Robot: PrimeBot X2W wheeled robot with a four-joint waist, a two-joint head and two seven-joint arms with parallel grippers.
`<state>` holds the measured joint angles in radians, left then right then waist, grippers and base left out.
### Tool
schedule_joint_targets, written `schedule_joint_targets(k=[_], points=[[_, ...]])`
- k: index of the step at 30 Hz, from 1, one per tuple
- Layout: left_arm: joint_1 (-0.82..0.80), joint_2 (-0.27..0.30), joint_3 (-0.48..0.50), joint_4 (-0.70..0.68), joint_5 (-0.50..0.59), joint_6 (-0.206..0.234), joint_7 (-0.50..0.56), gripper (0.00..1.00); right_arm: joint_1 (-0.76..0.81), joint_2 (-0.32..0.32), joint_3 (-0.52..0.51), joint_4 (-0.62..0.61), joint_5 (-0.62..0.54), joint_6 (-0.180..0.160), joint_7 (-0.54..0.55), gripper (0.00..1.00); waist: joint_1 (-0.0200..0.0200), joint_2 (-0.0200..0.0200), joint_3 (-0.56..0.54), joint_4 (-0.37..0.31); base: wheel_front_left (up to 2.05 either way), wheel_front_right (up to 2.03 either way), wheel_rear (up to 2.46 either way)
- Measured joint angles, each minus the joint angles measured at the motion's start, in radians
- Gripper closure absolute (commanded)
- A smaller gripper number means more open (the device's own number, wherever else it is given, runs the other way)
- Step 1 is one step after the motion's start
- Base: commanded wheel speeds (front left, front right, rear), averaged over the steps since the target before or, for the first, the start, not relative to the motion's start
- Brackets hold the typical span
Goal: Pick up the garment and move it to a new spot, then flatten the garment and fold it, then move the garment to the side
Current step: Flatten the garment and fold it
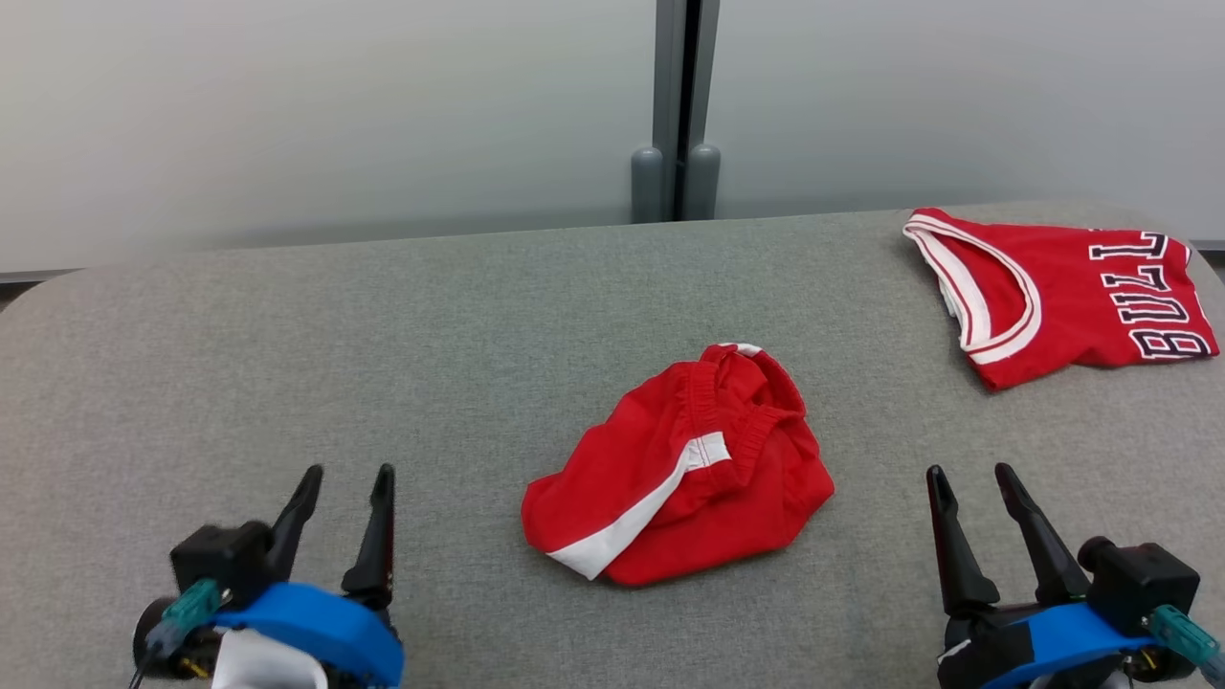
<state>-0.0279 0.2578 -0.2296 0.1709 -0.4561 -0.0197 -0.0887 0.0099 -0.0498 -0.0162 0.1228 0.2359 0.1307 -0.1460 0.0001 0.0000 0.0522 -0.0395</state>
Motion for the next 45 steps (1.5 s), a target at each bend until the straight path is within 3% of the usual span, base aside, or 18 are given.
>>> schedule_joint_targets(k=[5, 9, 15, 25, 31, 34, 40, 45], points=[[-0.118, -0.005, -0.072, -0.048, -0.016, -0.020, 0.213, 0.00, -0.021, 0.000, 0.028, -0.006, -0.003, 0.000, 0.008, 0.00, 0.0000, 0.0000, 0.020, -0.023, 0.00, 0.00, 0.00], [-0.223, -0.060, -0.154, -0.044, -0.053, -0.050, 0.374, 0.00, -0.034, 0.000, 0.036, -0.012, -0.004, 0.000, 0.010, 0.00, 0.0000, 0.0000, 0.040, -0.046, 0.00, 0.00, 0.00], [-0.364, -0.115, -0.246, 0.037, -0.051, -0.068, 0.502, 0.00, -0.051, 0.000, 0.049, -0.012, 0.003, 0.000, 0.005, 0.00, 0.0000, 0.0000, 0.067, -0.098, 0.00, 0.00, 0.00], [-0.464, -0.151, -0.281, 0.197, -0.023, -0.031, 0.553, 0.00, -0.069, 0.000, 0.074, 0.014, 0.026, 0.000, -0.023, 0.00, 0.0000, 0.0000, 0.100, -0.207, 0.00, 0.00, 0.00], [-0.482, -0.114, -0.312, 0.257, 0.053, 0.051, 0.642, 0.00, -0.074, 0.000, 0.074, 0.025, 0.030, 0.000, -0.035, 0.00, 0.0001, 0.0000, 0.111, -0.243, 0.00, 0.00, 0.00], [-0.481, -0.112, -0.312, 0.252, 0.049, 0.059, 0.656, 1.00, -0.074, 0.000, 0.069, 0.027, 0.029, 0.000, -0.037, 0.00, 0.0000, 0.0000, 0.108, -0.244, 0.00, 0.00, 0.00], [-0.490, -0.139, -0.281, 0.212, 0.017, 0.039, 0.519, 1.00, -0.074, 0.000, 0.068, 0.029, 0.026, 0.000, -0.035, 0.00, 0.0000, 0.0000, 0.096, -0.232, 0.00, 0.00, 0.00], [-0.576, -0.186, -0.269, 0.125, -0.012, -0.027, 0.260, 1.00, -0.075, 0.000, 0.070, 0.028, 0.025, 0.000, -0.031, 0.00, 0.0000, 0.0000, 0.081, -0.216, 0.00, 0.00, 0.00]])
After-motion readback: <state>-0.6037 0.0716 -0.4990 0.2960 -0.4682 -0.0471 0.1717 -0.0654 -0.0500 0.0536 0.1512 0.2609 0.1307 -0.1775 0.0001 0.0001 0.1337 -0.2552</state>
